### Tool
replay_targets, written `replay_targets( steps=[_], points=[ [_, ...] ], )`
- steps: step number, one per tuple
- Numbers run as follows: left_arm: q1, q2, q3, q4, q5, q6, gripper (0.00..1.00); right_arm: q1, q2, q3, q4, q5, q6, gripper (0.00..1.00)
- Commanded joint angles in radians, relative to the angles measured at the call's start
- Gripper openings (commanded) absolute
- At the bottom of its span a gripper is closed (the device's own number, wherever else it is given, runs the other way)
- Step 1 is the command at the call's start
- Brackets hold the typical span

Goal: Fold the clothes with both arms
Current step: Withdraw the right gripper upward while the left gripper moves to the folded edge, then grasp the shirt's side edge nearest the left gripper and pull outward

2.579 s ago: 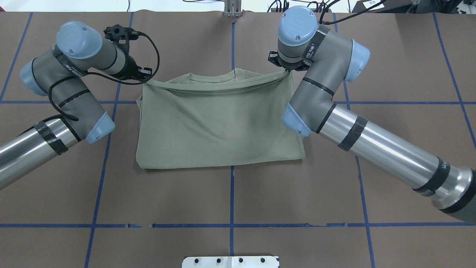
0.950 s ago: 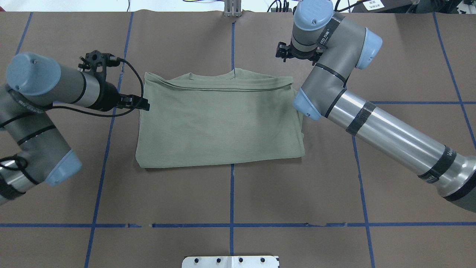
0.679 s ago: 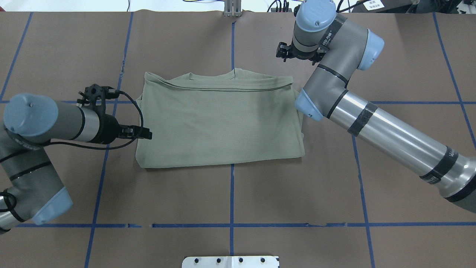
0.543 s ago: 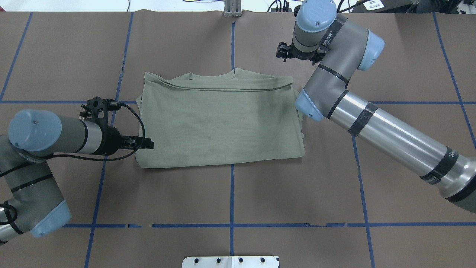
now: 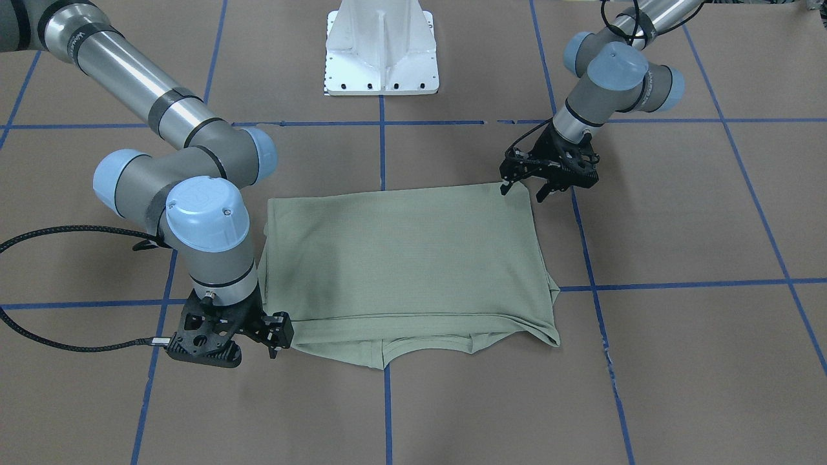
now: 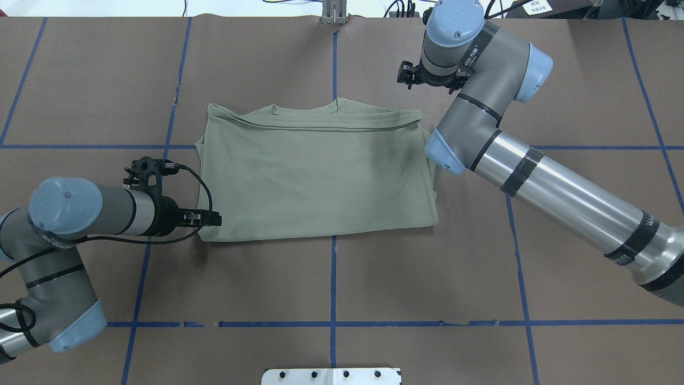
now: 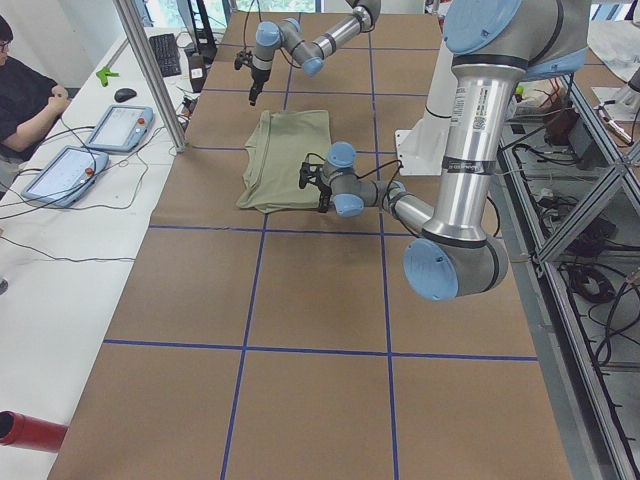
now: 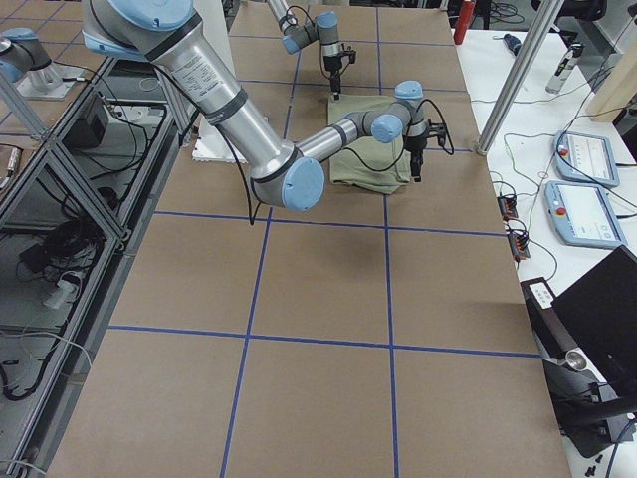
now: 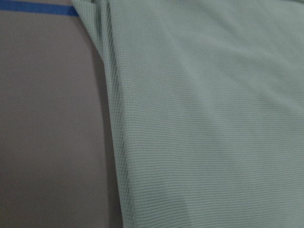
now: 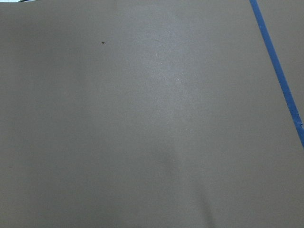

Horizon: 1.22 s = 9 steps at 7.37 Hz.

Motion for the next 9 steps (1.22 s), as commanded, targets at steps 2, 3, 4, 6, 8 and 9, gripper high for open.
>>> replay_targets(
  steps=[2, 3, 4, 6, 8, 9],
  points=[
    [0.001, -0.005, 0.000, 0.000, 0.000, -0.011, 0.00, -0.001, -0.001, 0.000, 0.000, 0.000, -0.001, 1.00],
    [0.001, -0.004, 0.000, 0.000, 0.003, -0.011, 0.00, -0.001, -0.001, 0.000, 0.002, 0.000, -0.001, 1.00],
    [0.001, 0.001, -0.009, 0.001, 0.001, -0.009, 0.00, -0.001, -0.003, 0.000, 0.000, 0.000, -0.001, 1.00],
    [-0.050, 0.033, -0.043, 0.015, -0.046, 0.108, 0.00, -0.003, -0.003, 0.000, 0.002, 0.000, 0.000, 1.00],
    [-0.227, 0.020, 0.039, 0.064, -0.052, 0.374, 0.00, -0.003, -0.001, 0.000, 0.002, 0.000, 0.000, 1.00],
    [-0.318, -0.049, 0.126, 0.093, -0.052, 0.483, 0.00, -0.003, -0.001, 0.000, 0.002, 0.000, 0.000, 1.00]
  ],
)
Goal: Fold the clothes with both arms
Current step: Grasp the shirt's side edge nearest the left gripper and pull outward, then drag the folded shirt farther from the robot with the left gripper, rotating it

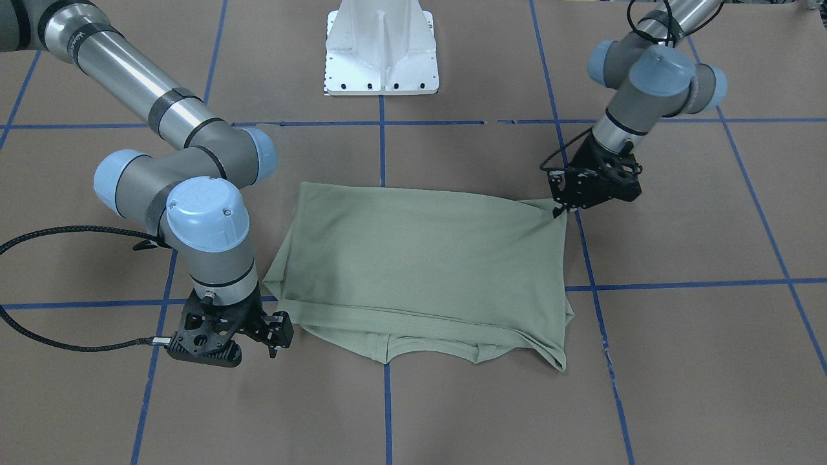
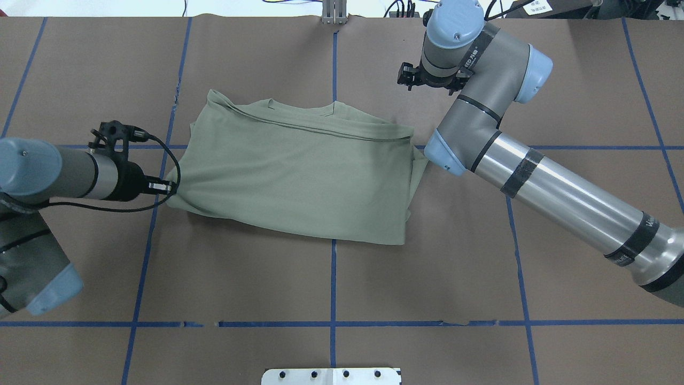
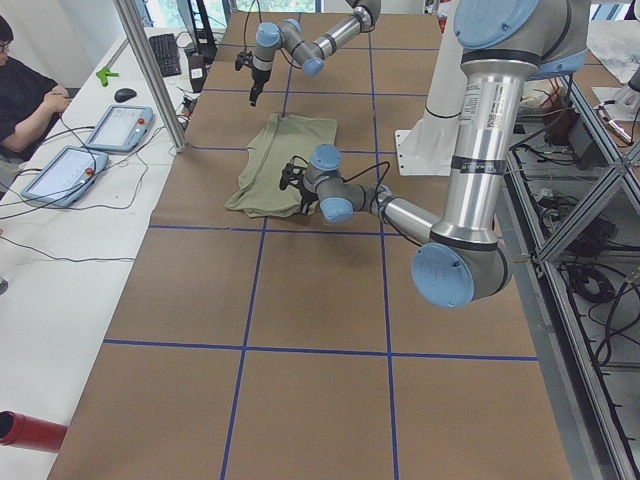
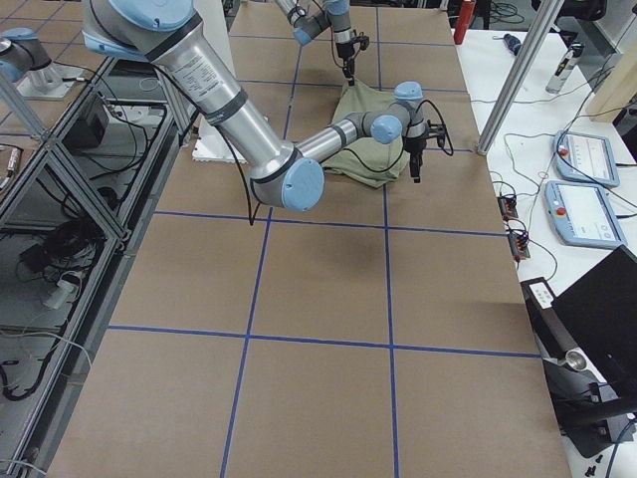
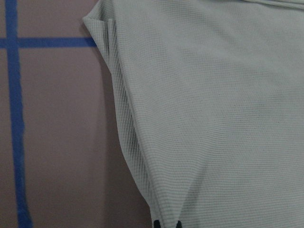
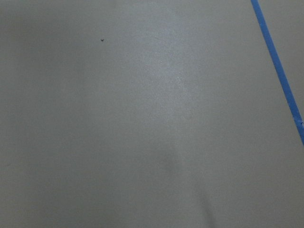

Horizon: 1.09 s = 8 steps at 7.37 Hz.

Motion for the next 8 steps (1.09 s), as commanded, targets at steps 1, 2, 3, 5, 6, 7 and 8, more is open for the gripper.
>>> replay_targets(
  steps=[1, 2, 3, 5, 6, 7, 8],
  points=[
    [-0.175, -0.192, 0.240, 0.082, -0.002, 0.225, 0.00, -0.002, 0.001, 0.002, 0.000, 0.000, 0.000, 1.00],
    [-0.211, -0.312, 0.395, 0.104, 0.001, 0.269, 0.00, -0.002, 0.001, 0.002, 0.003, 0.000, 0.000, 1.00],
    [-0.223, -0.405, 0.533, 0.099, 0.011, 0.282, 0.00, -0.002, 0.002, 0.002, 0.003, 0.000, 0.000, 1.00],
    [-0.229, -0.584, 0.768, 0.087, 0.124, 0.320, 0.00, -0.002, 0.007, 0.003, 0.003, 0.000, 0.002, 1.00],
    [-0.242, -0.591, 0.772, 0.082, 0.123, 0.346, 0.00, -0.003, 0.010, 0.003, 0.003, 0.000, 0.006, 1.00],
    [-0.252, -0.583, 0.771, 0.035, 0.118, 0.356, 0.46, -0.006, 0.017, 0.003, 0.003, 0.000, 0.009, 1.00],
    [-0.254, -0.564, 0.763, -0.047, 0.112, 0.342, 0.99, -0.014, 0.051, -0.006, 0.002, -0.002, 0.008, 1.00]
  ],
)
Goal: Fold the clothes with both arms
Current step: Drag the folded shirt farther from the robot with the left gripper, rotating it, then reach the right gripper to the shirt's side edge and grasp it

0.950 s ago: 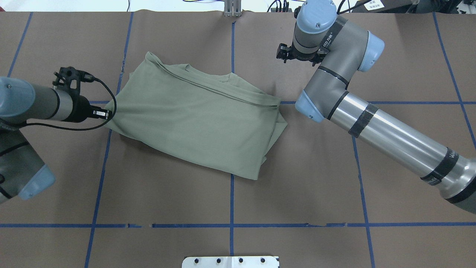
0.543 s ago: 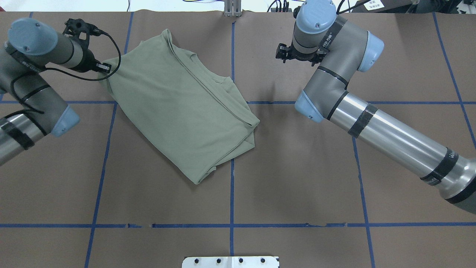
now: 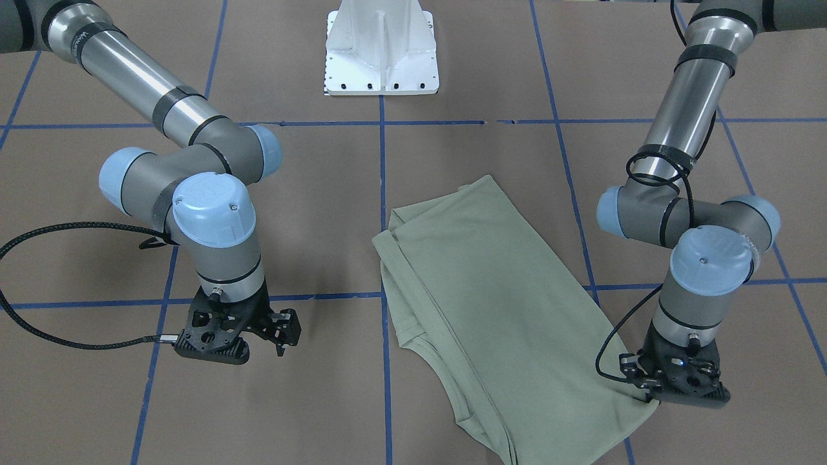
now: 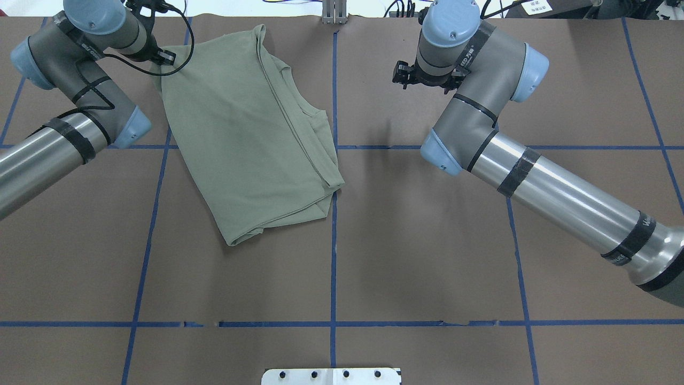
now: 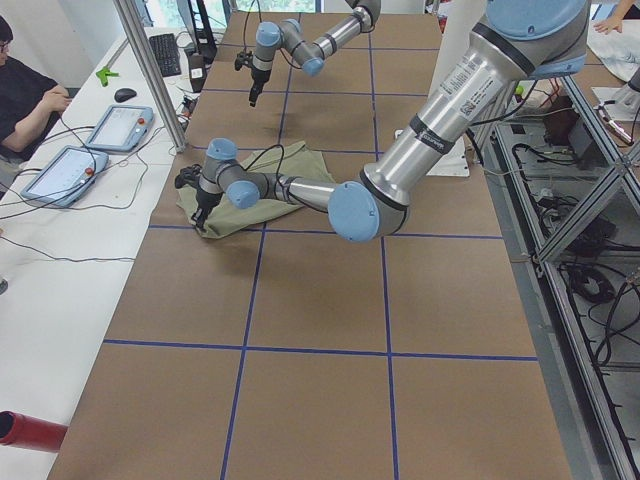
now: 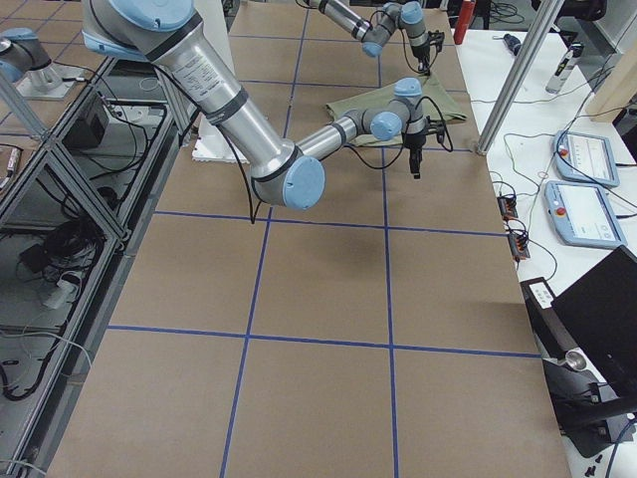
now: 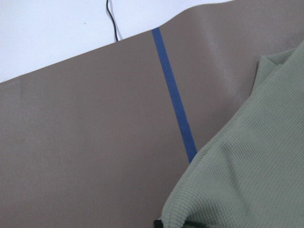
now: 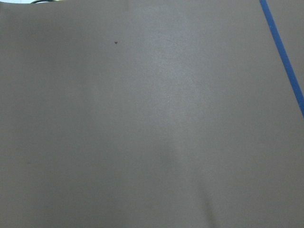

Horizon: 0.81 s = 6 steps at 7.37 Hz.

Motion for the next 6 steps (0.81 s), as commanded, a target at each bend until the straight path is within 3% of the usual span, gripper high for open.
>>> replay_targets(
  steps=[1, 2, 3, 6],
  points=[
    [-0.014, 0.017, -0.008, -0.088, -0.087, -0.003, 1.00, -0.016, 0.066, -0.028, 0.000, -0.001, 0.002, 1.00],
    [-0.036, 0.022, -0.027, -0.090, -0.182, -0.004, 1.00, -0.042, 0.137, -0.097, 0.022, -0.004, 0.026, 1.00],
    [-0.039, 0.054, -0.072, -0.091, -0.216, -0.004, 1.00, -0.071, 0.185, -0.174, 0.113, -0.016, 0.075, 1.00],
    [-0.041, 0.060, -0.090, -0.091, -0.223, -0.004, 1.00, -0.177, 0.256, -0.309, 0.270, -0.189, 0.088, 0.99]
  ],
)
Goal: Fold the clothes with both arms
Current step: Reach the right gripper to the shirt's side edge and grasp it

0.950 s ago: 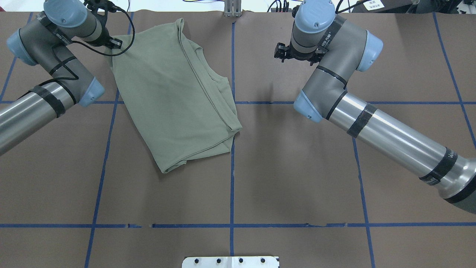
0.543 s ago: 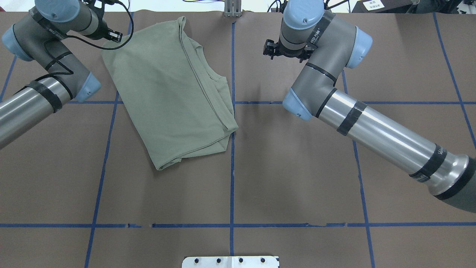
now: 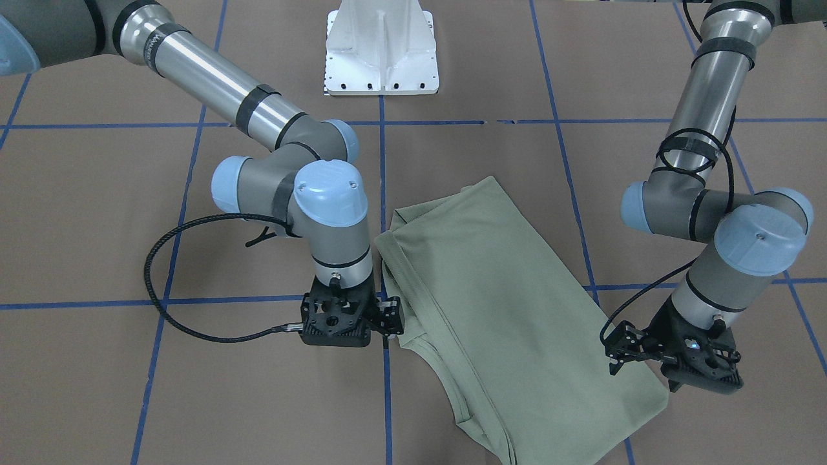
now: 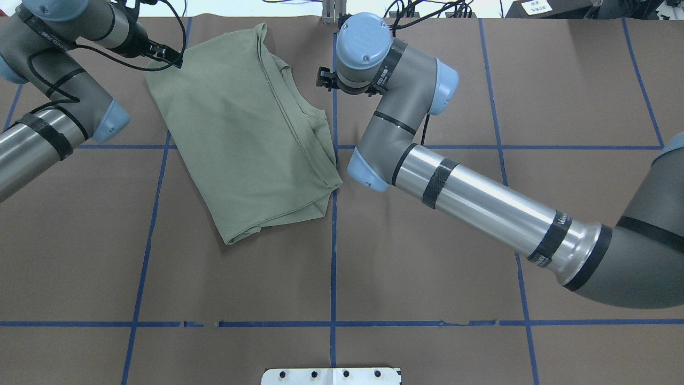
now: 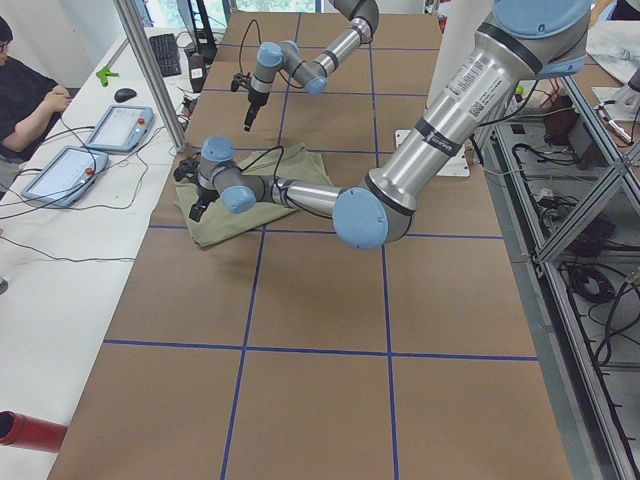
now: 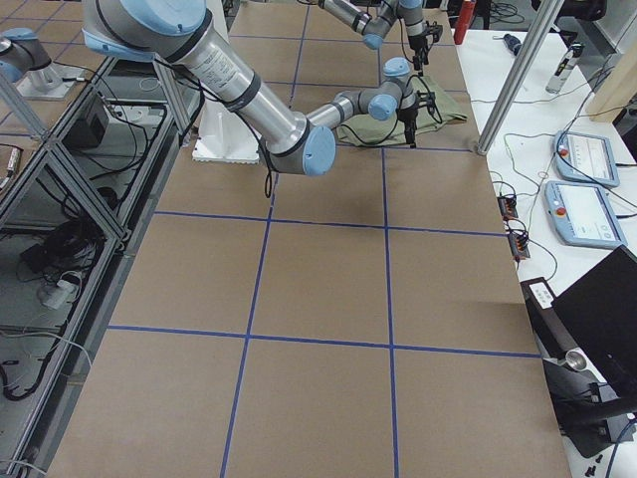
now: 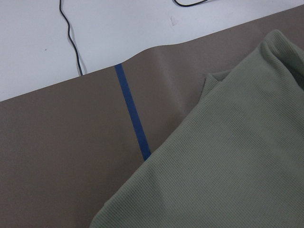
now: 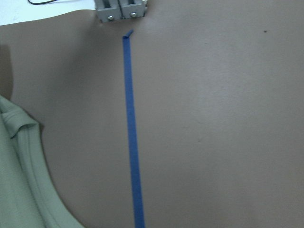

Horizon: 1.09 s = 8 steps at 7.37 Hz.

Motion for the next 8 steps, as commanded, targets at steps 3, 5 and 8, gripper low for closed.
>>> replay_targets(
  steps=[3, 5, 8],
  points=[
    [-0.002, 0.063, -0.077, -0.002, -0.050, 0.000, 1.00, -0.103, 0.081, -0.192, 0.164, -0.170, 0.003, 0.91],
    [-0.002, 0.072, -0.083, -0.002, -0.067, 0.000, 1.00, -0.108, 0.085, -0.198, 0.164, -0.175, 0.000, 0.79],
    [-0.002, 0.074, -0.083, -0.002, -0.067, 0.000, 1.00, -0.108, 0.085, -0.207, 0.164, -0.179, -0.001, 0.37]
  ],
)
